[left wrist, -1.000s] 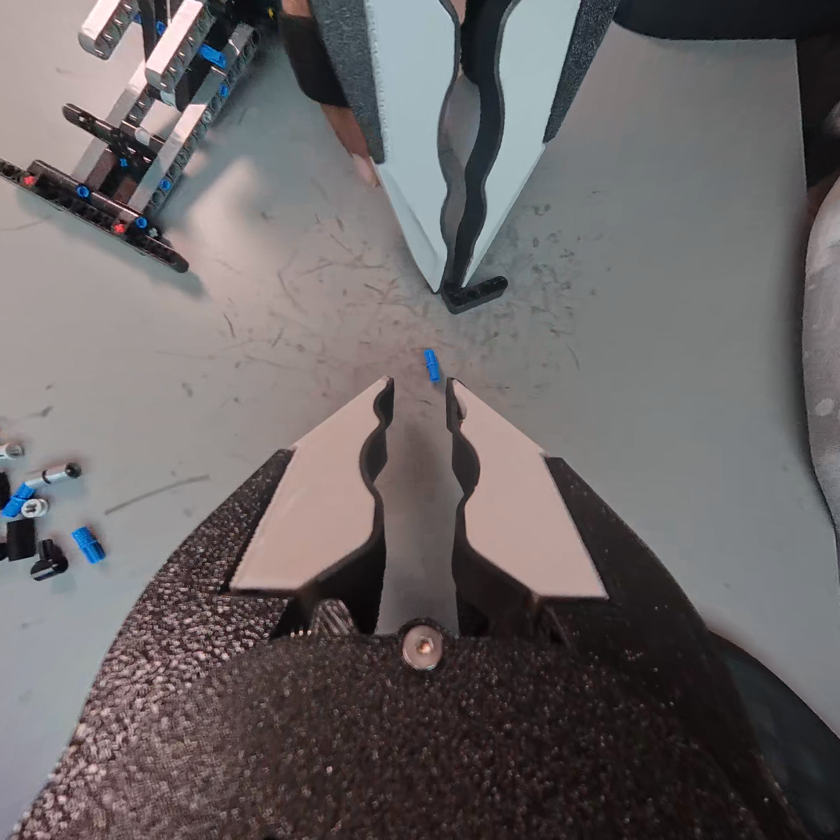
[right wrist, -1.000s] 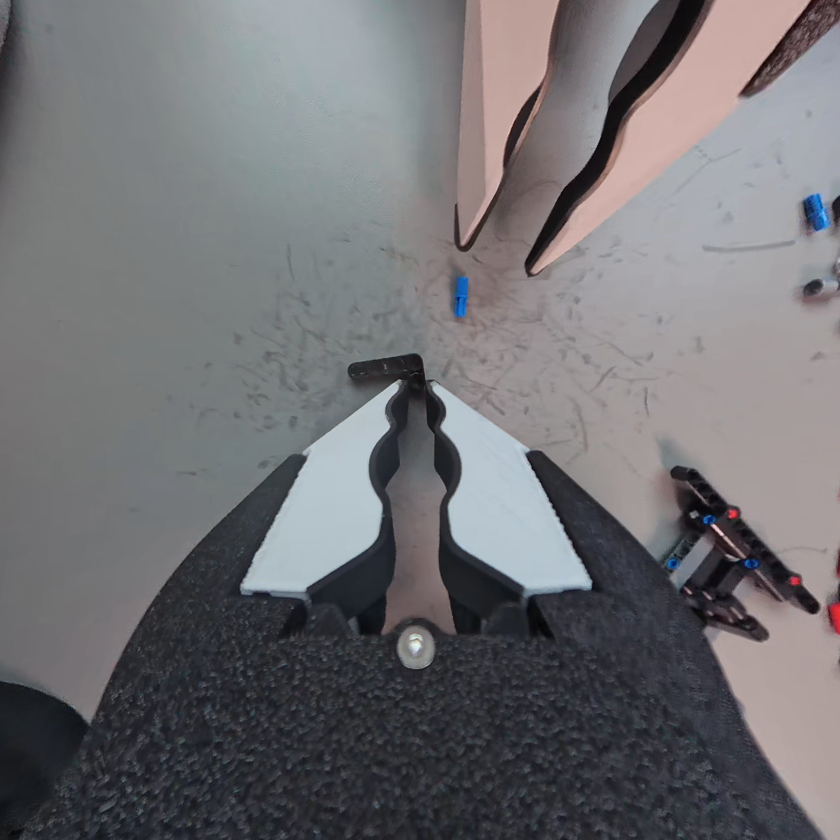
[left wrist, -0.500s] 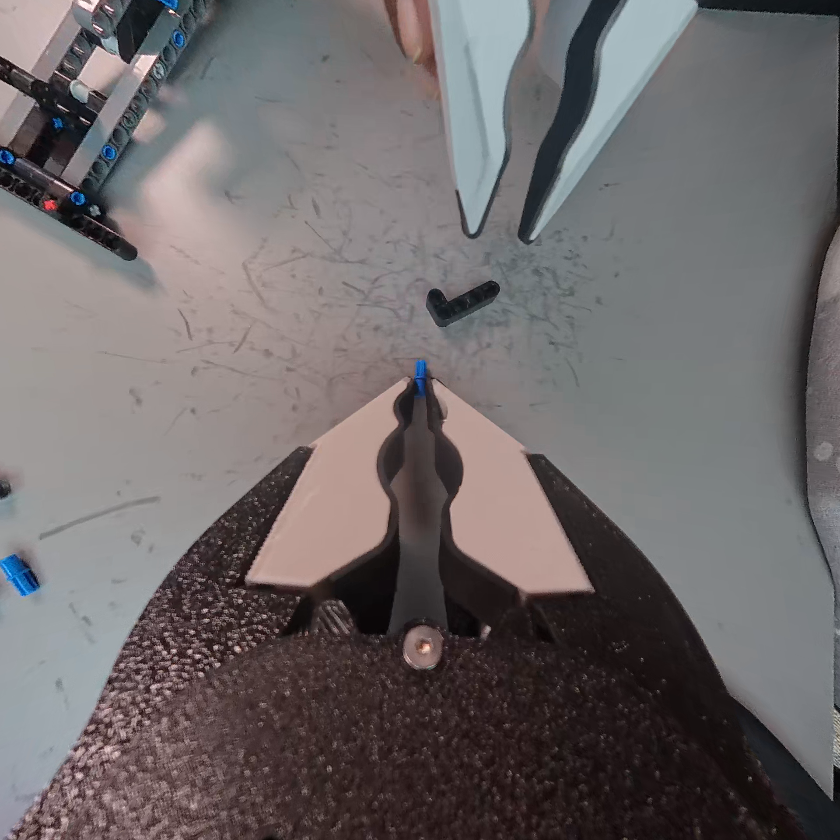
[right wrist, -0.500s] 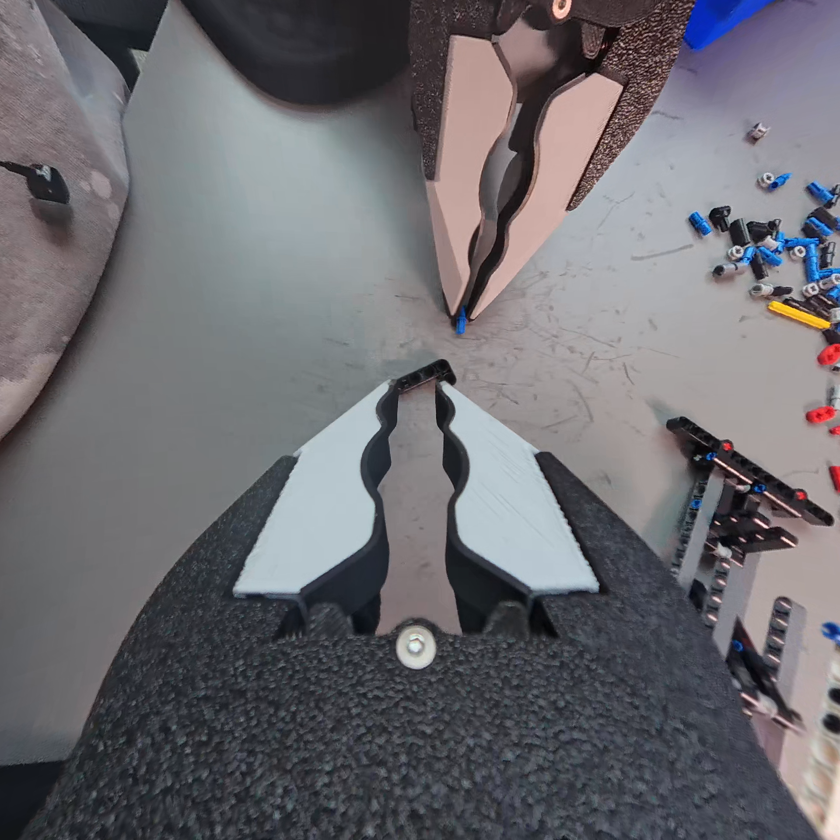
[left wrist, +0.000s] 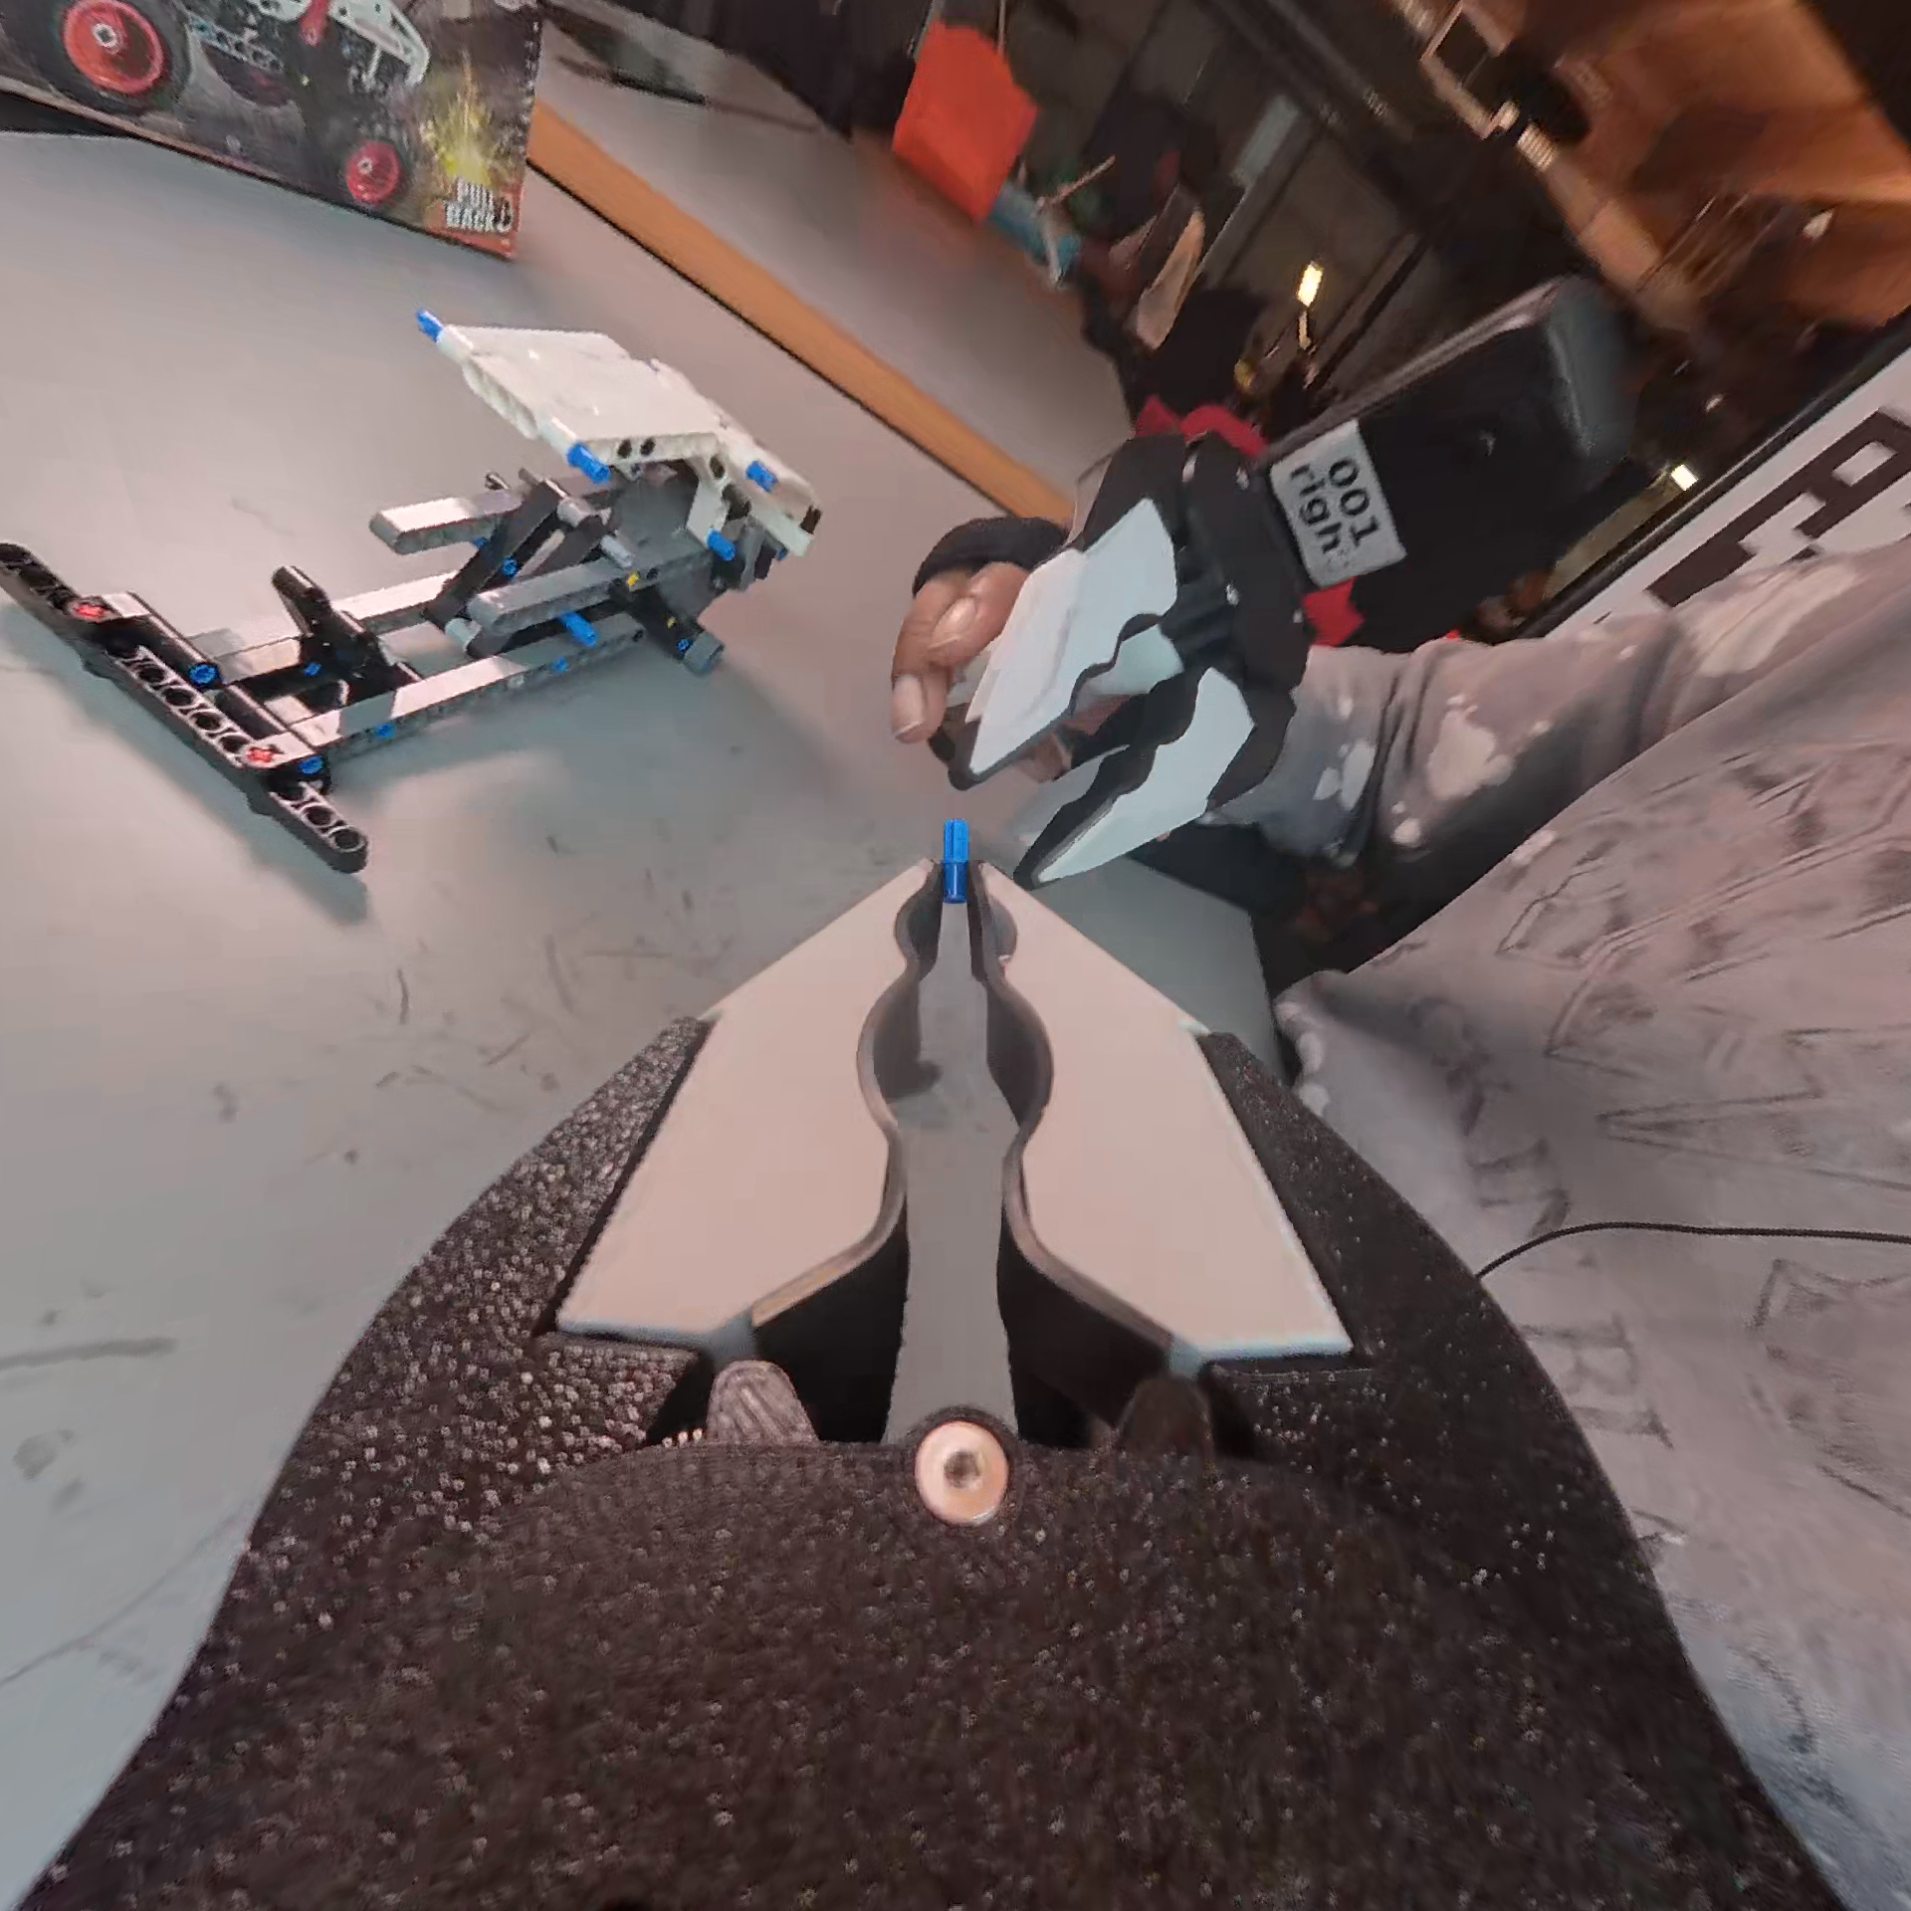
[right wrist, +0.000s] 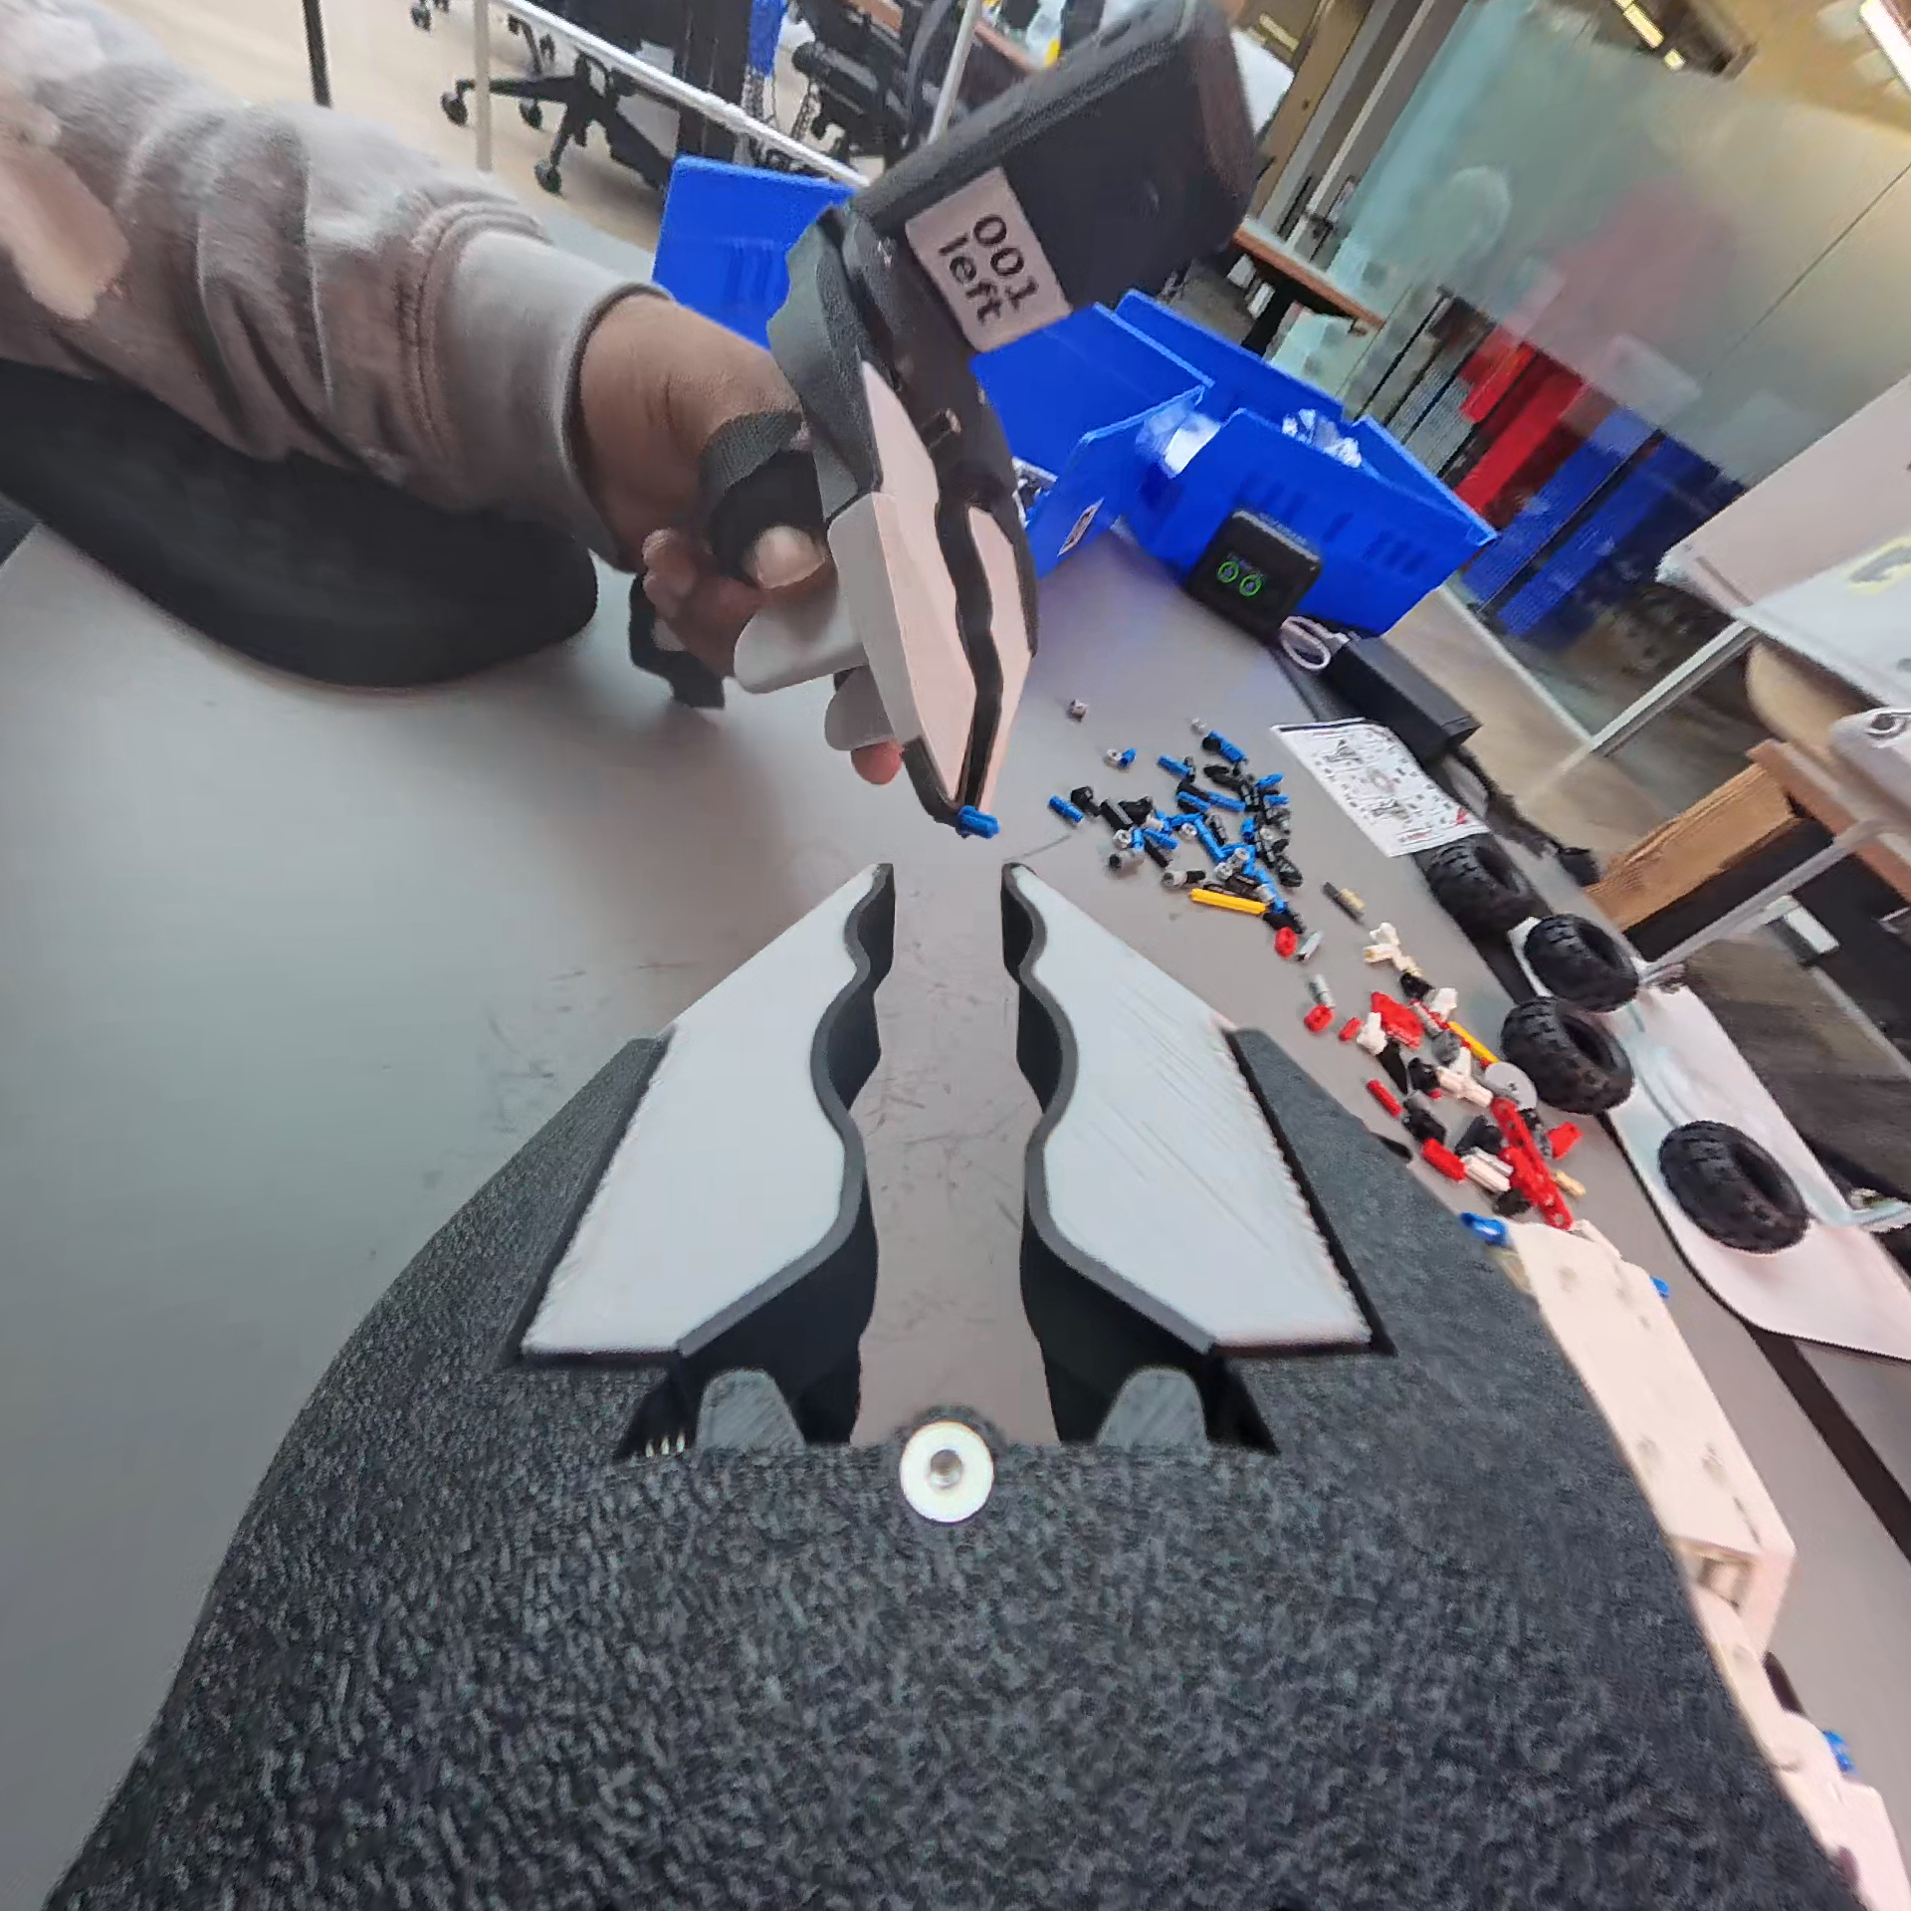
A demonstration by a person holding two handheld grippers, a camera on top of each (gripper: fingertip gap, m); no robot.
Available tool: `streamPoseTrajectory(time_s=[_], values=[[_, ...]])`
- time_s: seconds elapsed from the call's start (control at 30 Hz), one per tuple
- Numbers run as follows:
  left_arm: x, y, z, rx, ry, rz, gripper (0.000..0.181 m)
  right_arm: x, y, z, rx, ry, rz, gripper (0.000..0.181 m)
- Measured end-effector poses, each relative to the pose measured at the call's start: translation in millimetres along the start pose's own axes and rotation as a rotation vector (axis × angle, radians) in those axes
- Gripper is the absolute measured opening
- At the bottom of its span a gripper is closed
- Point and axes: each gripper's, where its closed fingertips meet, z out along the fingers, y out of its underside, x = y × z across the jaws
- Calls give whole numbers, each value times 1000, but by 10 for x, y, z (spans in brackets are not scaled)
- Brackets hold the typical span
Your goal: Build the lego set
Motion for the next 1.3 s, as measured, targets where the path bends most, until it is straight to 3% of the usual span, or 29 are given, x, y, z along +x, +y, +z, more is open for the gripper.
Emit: streamPoseTrajectory(time_s=[0.17, 0.4, 0.93, 1.3], values=[[114, -183, 16, 161, 150, -179, 4, 107, -167, -40, 98, 92, 3, 20], [220, -192, 103, 194, 263, -281, 3, 89, -199, -68, 131, 109, 10, 21], [214, -92, 202, 128, 190, -256, 3, 25, -162, 6, 140, 105, 7, 21], [297, -101, 187, 162, 313, -395, 3, -14, -232, 9, 180, 66, -7, 20]])
